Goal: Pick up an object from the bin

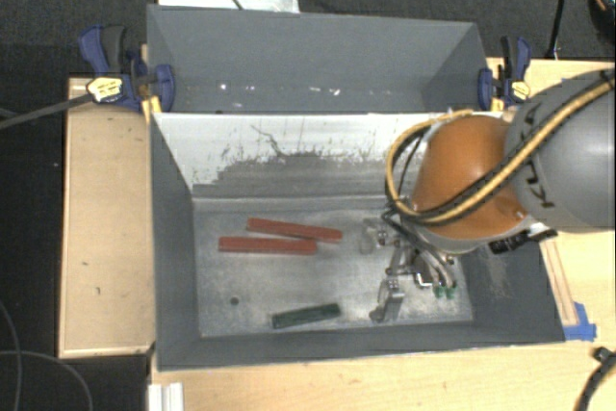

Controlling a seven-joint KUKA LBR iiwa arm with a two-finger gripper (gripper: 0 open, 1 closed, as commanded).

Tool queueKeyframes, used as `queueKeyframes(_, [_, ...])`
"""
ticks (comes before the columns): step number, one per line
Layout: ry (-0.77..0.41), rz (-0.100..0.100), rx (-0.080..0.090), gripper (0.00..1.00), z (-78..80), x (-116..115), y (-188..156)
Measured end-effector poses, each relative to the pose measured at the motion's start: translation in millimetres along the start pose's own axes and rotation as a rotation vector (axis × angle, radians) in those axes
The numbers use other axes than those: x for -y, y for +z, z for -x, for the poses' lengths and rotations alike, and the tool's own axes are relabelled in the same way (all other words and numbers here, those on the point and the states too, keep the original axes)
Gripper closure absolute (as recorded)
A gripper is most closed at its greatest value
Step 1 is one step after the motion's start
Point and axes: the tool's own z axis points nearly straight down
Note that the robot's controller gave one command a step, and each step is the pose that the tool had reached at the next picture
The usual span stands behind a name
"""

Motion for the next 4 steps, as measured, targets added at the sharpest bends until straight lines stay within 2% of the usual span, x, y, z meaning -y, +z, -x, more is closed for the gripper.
queueKeyframes(1, [0.047,0.003,0.008,0.00,30.4,-75.5,64.0])
queueKeyframes(2, [0.201,0.005,0.013,0.00,108.2,-154.7,59.8])
queueKeyframes(3, [0.201,0.001,0.008,1.00,106.4,-150.7,60.6])
queueKeyframes(4, [0.003,0.003,0.016,1.00,70.2,-171.1,-108.4])
